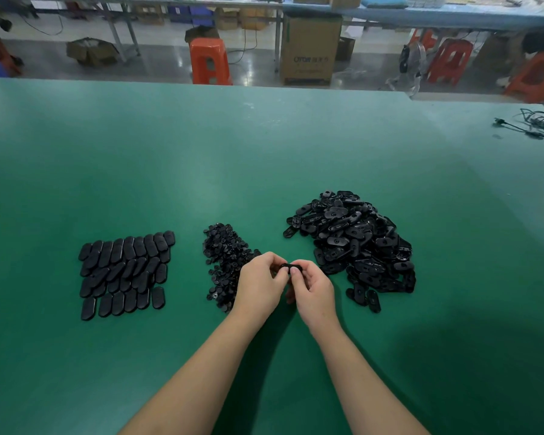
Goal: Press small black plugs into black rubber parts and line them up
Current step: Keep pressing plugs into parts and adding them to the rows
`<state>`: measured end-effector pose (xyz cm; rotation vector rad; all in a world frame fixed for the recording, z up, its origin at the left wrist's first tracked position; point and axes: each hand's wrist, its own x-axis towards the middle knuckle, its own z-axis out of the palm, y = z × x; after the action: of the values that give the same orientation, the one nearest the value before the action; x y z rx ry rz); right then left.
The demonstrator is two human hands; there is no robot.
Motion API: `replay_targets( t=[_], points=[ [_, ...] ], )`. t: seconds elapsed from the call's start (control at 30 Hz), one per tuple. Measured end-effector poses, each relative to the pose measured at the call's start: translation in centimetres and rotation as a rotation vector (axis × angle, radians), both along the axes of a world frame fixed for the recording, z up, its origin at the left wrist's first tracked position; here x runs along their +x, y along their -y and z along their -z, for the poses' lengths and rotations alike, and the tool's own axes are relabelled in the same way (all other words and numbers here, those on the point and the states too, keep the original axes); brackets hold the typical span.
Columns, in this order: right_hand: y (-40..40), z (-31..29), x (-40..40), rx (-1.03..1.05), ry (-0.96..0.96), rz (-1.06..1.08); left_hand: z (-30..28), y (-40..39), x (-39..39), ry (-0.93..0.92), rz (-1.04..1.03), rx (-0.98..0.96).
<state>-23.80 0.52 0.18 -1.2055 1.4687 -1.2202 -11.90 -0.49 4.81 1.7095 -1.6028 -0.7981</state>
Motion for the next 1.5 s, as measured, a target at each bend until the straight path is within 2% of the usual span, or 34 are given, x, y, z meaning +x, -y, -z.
replay_targets(
  t=[0.17,0.53,0.73,0.83,0.9,1.03,1.2,1.37,1.5],
  points=[
    [-0.1,-0.2,0.0,-0.006,0.022,0.001,-0.1,-0.2,-0.5,0.024,-0.01,-0.026],
    [0.1,-0.1,0.0,0.007,0.013,0.034,0.5,0.0,0.1,0.188,0.181,-0.218],
    [-0.1,-0.8,0.1,-0.002,0.06,0.038,-0.1,-0.3,1.3,0.459,0.227,-0.431],
    [-0.2,-1.0,0.2,0.01,0.096,0.05,-0.1,-0.1,3.1,0.468,0.112,-0.514],
    [-0.3,-0.9,0.2,0.02,0.059,0.034,0.1,0.0,5.4,0.461,-0.038,-0.494],
    [-0.4,-0.9,0.2,0.02,-0.038,0.008,0.8,-0.2,11.5,0.48,-0.348,-0.368],
    [-0.5,-1.0,0.3,0.021,-0.061,0.012,1.6,-1.0,18.6,0.5,-0.653,-0.184],
    [-0.6,-1.2,0.4,0.029,-0.082,0.017,1.7,-1.0,21.4,0.493,-0.718,-0.067],
    [-0.7,-1.3,0.4,0.027,-0.089,0.024,1.3,-0.8,20.2,0.377,-0.617,-0.191]
  ],
)
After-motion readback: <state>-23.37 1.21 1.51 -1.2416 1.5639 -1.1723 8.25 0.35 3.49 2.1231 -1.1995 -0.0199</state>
